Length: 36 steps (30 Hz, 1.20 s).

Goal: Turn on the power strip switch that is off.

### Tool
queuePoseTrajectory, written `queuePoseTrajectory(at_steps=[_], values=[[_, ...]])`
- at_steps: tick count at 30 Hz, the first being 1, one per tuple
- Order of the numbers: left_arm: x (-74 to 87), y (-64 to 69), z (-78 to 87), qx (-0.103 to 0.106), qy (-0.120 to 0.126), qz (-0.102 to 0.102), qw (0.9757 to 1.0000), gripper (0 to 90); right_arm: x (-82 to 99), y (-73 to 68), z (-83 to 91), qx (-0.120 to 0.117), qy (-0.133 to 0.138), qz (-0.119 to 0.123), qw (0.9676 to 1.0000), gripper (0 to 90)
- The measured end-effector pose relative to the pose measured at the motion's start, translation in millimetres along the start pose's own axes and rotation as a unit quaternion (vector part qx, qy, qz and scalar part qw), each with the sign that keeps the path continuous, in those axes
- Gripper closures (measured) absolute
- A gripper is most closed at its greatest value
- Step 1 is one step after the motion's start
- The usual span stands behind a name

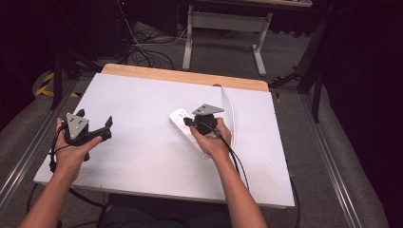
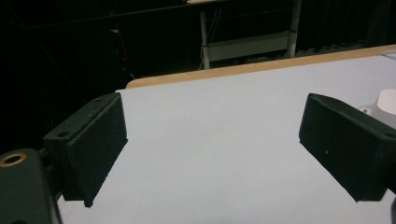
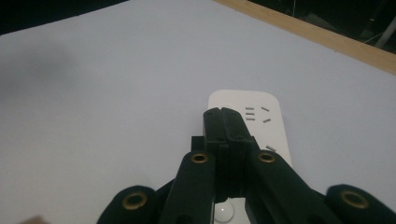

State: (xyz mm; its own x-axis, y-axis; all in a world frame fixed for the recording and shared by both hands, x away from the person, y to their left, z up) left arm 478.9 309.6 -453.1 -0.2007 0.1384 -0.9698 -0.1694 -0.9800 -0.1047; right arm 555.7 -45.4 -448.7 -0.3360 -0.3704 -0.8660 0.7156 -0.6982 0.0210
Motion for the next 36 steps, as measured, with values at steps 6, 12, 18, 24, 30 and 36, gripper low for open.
queuePoseTrajectory(at_steps=[6,12,18,24,30,36], values=[[-0.3,-0.2,-0.1,0.002,-0.001,0.001,1.0000,8.5,-0.1,0.2,-15.4,0.003,-0.025,0.002,0.9997,90.0],[-0.4,-0.1,-0.4,0.003,0.000,0.003,1.0000,8.6,3.3,3.0,-28.2,0.012,-0.056,0.005,0.9983,90.0],[-0.3,0.5,-0.9,0.005,0.000,0.004,1.0000,9.1,4.7,6.0,-34.6,0.017,-0.069,0.006,0.9975,90.0],[0.2,-0.2,-1.1,0.007,-0.001,0.003,1.0000,9.2,6.4,6.7,-38.2,0.015,-0.079,0.002,0.9967,90.0],[0.3,0.0,-1.6,0.006,-0.002,0.003,1.0000,9.2,5.6,5.4,-40.6,0.015,-0.077,0.001,0.9969,90.0],[0.3,-1.5,-1.2,0.005,-0.002,0.007,1.0000,9.3,5.0,6.5,-42.2,0.011,-0.086,-0.006,0.9963,90.0]])
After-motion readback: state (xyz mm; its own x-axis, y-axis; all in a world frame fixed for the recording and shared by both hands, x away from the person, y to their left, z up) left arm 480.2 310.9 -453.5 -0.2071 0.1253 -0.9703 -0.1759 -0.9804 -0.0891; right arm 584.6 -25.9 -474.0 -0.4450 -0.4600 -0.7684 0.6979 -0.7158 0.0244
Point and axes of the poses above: each handheld gripper's, and its own axes: z roughly backward along the jaws, x roughly out of its underside, y roughly to its right, the point moved 2 cm from there along -z, roughly forward along the jaws, and after that the axes turned 2 degrees about x, right-handed, at the moved point
